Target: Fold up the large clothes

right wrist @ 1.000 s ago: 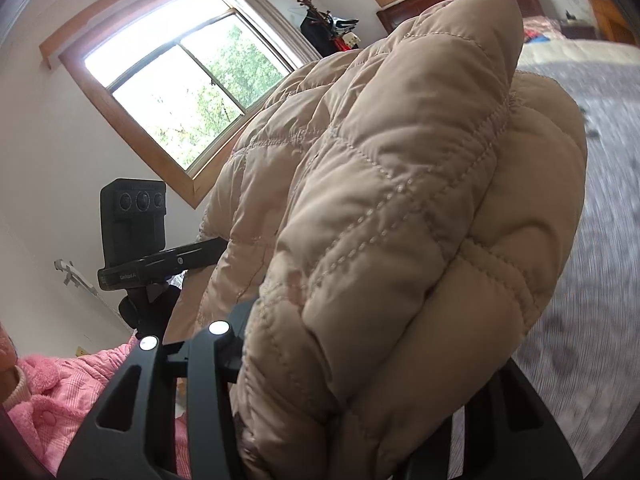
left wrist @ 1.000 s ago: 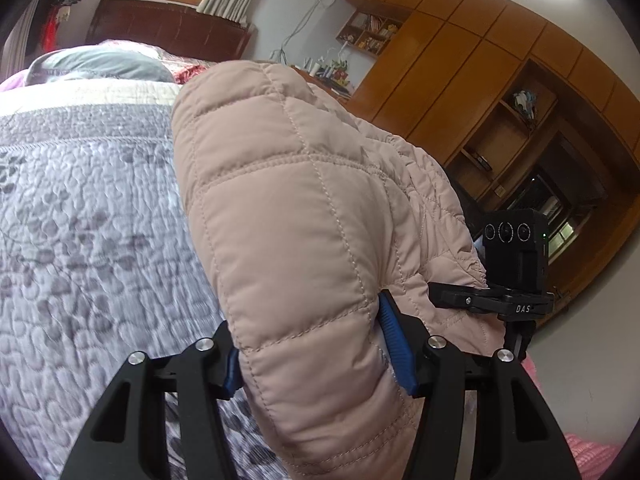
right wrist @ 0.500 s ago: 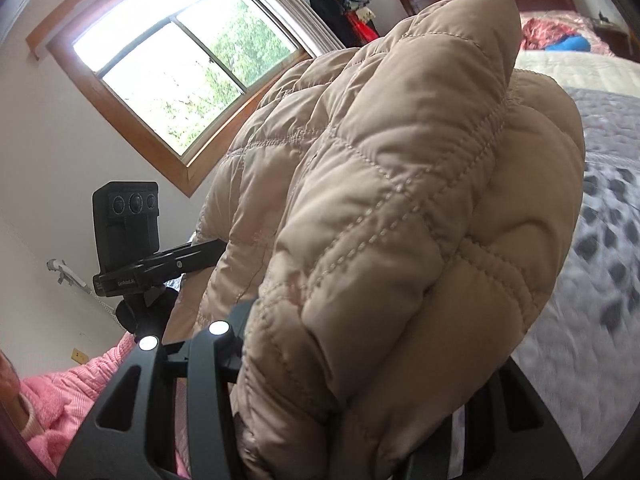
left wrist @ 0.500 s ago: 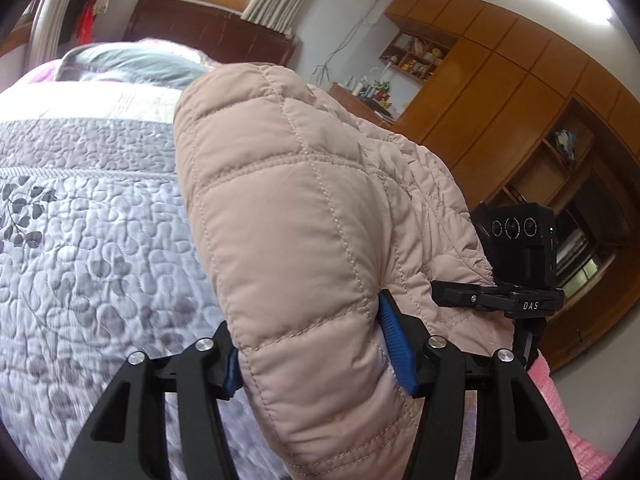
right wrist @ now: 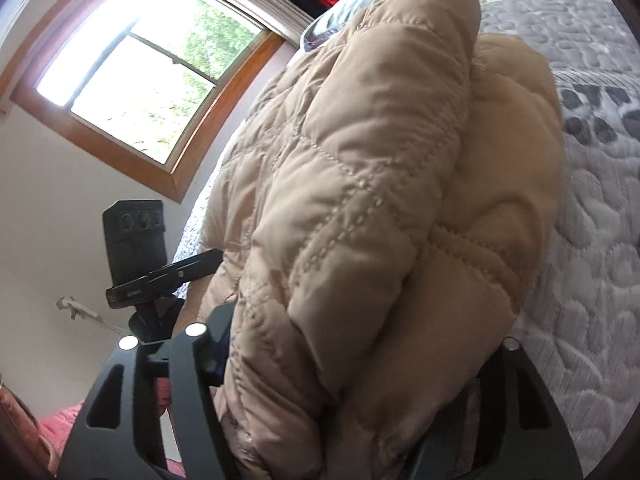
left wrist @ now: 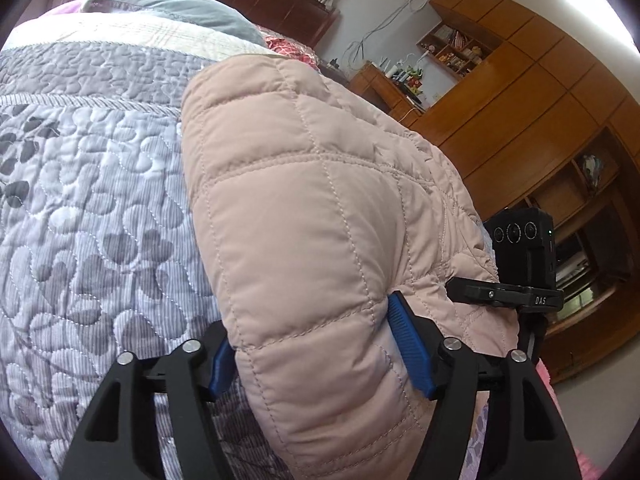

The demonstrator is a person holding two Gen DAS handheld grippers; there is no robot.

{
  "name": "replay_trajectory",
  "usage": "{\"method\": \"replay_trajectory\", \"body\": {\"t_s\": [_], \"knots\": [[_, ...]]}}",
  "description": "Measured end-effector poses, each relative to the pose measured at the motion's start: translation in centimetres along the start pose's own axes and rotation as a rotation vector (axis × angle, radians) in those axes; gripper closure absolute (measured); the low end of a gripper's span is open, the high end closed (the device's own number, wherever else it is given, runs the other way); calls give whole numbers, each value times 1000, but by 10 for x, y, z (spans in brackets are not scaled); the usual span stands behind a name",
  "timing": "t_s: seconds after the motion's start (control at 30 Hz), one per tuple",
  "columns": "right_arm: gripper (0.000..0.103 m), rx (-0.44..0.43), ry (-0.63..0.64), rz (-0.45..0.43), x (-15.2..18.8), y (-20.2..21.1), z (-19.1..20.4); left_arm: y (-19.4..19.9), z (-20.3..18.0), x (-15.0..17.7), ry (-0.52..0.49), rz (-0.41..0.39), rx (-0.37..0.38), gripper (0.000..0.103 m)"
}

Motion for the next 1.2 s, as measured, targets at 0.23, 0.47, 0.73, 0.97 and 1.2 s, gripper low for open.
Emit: {"method": "replay_trajectory", "body": {"t_s": [0.23, 0.47, 0.73, 0.97, 1.2], "knots": [[31, 126, 30, -43, 25, 47, 13, 39, -4, 24, -11, -40, -89, 24], [31, 262, 88, -88, 78, 95, 17, 73, -10, 65, -91, -96, -199, 22], [32, 285, -44, -65, 105, 61, -25, 59, 5, 72, -86, -86, -280, 19], [23, 376, -44, -125, 104, 78, -4, 82, -9, 79, -76, -111, -406, 20], [8, 542, 5, -191, 137, 102, 45, 107, -33, 102, -95, -153, -542, 10]]}}
Point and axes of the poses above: each gripper's, at about its wrist camera, not at the fingertips, and y roughly against the way its jaws point, z to its left, x to its underside, the point moved 8 cm from there along -y, roughly the way its jaws point, and after that the axes turned 3 degrees about y, right-handed, at the moved point
